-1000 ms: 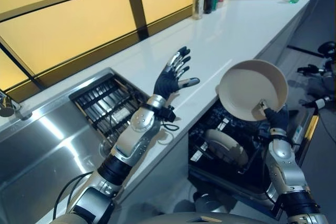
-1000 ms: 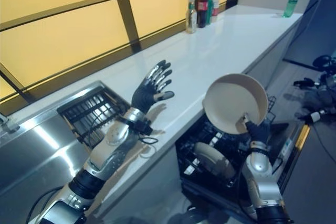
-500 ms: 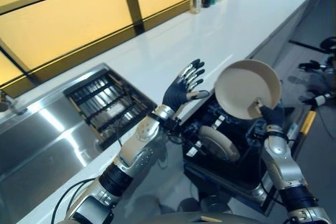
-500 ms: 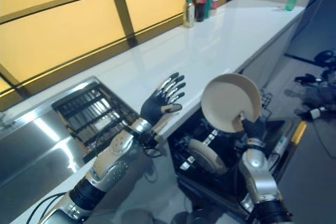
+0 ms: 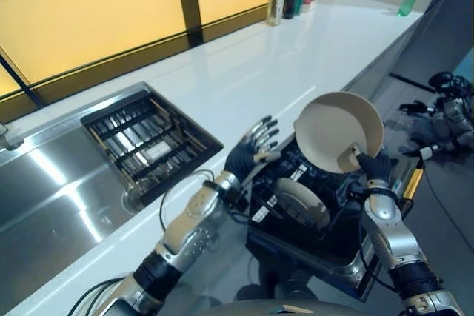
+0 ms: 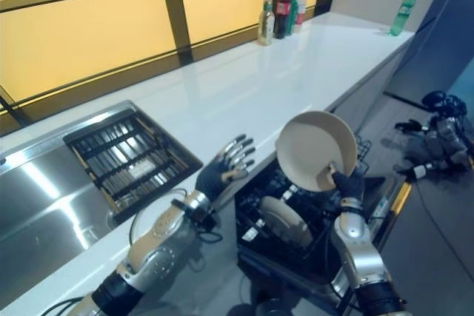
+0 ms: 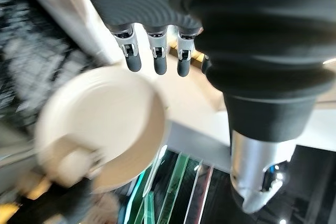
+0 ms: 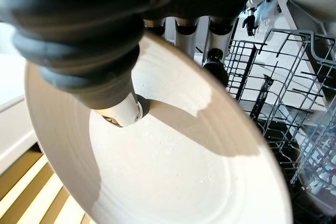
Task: Pick up plates and place into dishwasher.
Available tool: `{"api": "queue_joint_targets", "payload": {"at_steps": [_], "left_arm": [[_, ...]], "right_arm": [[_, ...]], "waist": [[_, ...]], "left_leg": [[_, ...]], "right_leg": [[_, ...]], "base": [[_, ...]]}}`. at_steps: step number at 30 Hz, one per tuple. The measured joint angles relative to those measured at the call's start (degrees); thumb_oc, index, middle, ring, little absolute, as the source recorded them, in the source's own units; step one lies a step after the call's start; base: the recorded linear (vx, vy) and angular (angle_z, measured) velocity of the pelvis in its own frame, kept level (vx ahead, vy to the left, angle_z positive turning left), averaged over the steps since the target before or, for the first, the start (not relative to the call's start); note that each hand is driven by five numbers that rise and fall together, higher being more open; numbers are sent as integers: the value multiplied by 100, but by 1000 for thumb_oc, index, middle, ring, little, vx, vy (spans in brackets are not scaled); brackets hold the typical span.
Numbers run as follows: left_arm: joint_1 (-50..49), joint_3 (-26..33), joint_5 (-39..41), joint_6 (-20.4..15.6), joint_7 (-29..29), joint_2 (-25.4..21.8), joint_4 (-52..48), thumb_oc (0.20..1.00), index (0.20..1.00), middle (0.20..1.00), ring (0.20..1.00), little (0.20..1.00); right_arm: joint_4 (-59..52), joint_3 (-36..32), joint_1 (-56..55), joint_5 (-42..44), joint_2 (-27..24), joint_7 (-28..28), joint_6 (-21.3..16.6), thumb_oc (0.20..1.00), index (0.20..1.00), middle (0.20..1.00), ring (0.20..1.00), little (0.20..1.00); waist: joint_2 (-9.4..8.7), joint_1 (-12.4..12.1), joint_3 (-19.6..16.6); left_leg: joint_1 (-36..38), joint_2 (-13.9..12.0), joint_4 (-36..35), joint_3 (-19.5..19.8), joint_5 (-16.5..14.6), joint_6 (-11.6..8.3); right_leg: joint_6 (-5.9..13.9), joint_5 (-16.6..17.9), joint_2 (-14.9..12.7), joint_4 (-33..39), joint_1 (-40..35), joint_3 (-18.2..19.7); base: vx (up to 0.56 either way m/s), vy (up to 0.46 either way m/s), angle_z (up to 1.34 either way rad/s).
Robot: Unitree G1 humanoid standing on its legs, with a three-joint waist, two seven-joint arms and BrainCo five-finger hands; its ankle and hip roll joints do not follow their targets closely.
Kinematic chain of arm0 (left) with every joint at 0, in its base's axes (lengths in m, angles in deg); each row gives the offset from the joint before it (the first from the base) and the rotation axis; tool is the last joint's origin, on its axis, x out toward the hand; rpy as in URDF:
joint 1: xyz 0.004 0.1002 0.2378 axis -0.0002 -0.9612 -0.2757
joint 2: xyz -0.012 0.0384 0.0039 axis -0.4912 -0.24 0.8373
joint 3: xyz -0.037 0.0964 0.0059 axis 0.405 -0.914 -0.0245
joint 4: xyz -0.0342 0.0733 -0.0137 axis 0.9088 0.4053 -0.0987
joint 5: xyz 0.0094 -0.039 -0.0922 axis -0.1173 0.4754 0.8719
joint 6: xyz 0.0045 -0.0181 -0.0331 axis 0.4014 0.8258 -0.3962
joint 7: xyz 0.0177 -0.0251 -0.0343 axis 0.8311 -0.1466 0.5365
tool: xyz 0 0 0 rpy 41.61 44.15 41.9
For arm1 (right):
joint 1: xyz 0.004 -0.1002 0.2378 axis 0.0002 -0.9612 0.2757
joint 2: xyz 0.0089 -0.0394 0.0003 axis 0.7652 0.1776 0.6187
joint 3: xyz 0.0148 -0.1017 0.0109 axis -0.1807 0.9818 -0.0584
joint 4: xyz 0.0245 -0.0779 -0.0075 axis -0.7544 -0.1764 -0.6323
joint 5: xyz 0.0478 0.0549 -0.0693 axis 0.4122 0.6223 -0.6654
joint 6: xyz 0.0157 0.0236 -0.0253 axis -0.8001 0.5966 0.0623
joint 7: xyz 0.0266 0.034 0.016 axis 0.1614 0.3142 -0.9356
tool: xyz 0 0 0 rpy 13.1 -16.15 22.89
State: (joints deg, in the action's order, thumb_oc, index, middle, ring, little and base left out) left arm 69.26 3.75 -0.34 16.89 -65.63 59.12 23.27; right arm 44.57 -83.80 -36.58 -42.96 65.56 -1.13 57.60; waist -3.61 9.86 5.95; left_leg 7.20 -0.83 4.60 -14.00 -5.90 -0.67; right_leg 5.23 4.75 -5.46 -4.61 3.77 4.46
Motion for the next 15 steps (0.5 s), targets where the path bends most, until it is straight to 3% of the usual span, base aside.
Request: {"api": "queue_joint_targets", "payload": {"at_steps": [9, 15], "left_arm": [[-509, -233, 273, -172, -1341, -175, 604, 1000, 1000, 1000, 1000, 1000], [-713, -274, 421, -286, -1801, -50, 1865, 1000, 1000, 1000, 1000, 1000]], "right_arm": [[468, -4, 53, 4, 25, 54, -12, 200, 200, 200, 200, 200], [476, -9, 67, -1, 35, 51, -12, 200, 200, 200, 200, 200]], "waist": [[-1, 21, 44], [-25, 31, 141]], "left_leg": [[-144, -5, 258, -184, -183, 87], [-299, -105, 564, -184, -319, 39]], "right_leg": [[108, 10, -129, 189, 46, -108], [101, 99, -58, 86, 73, -136]], "base": [[-21, -49, -10], [1, -42, -1]]}}
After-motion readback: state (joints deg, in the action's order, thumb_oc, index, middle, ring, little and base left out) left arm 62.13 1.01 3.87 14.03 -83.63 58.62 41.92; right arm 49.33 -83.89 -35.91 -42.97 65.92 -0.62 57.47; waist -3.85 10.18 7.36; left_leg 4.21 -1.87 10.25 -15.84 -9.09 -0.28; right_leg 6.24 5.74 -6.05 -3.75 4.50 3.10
